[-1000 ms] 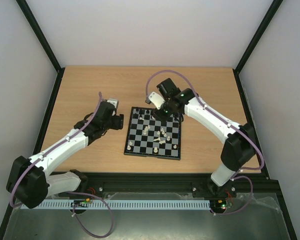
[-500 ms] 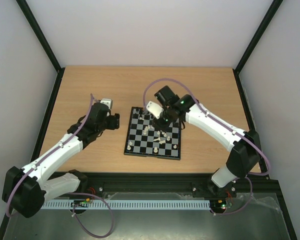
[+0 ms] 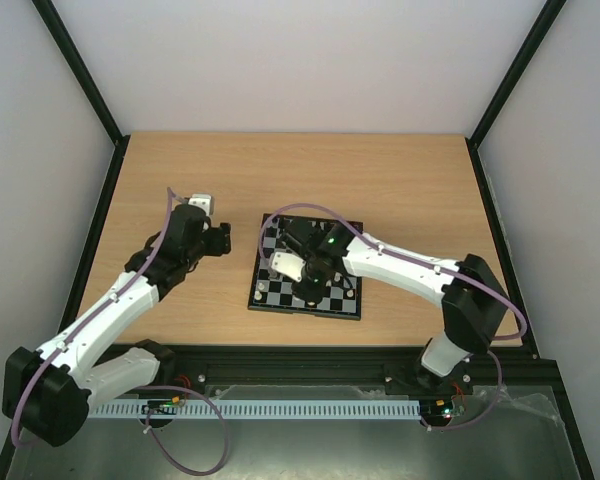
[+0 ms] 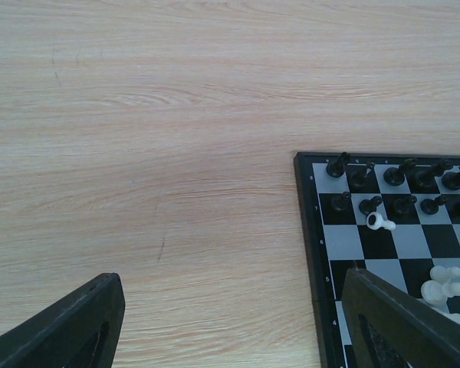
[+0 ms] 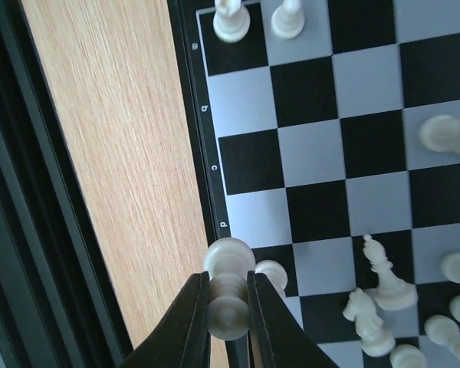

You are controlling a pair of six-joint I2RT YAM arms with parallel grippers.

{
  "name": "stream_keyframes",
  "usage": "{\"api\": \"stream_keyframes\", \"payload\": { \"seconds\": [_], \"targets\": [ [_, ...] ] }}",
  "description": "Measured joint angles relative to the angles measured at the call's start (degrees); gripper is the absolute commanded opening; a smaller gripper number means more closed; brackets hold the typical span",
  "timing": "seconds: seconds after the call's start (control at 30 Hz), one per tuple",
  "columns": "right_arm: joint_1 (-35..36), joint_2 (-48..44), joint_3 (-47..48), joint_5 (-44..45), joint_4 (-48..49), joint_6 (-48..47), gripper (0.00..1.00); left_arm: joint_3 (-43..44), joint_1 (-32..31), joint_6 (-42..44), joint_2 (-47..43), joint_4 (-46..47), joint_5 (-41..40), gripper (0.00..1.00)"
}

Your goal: Set up the chess pieces on the board

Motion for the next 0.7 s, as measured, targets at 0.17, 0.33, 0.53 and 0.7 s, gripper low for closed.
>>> {"api": "stream_keyframes", "payload": {
  "seconds": [0.17,0.33,0.53,0.7],
  "targets": [
    [0.9,2.6,-2.1,0.8,2.0,-0.1,0.07,-0.3,0.3,0.1,-0.7,0.1,-0.2,0.81],
    [1.1,6.1,-2.5,1.5,3.9,-0.1,0.07,-0.3,1.0,0.1,-0.4,0.1,0.0,0.81],
    [1.1,8.3,-2.4,2.5,5.2,0.2,0.07,-0.3,1.0,0.0,-0.4,0.1,0.1,0.81],
    [1.1,8.3,-2.4,3.8,5.9,0.7,0.11,-0.3,1.0,0.0,-0.4,0.1,0.2,0.81]
  ]
}}
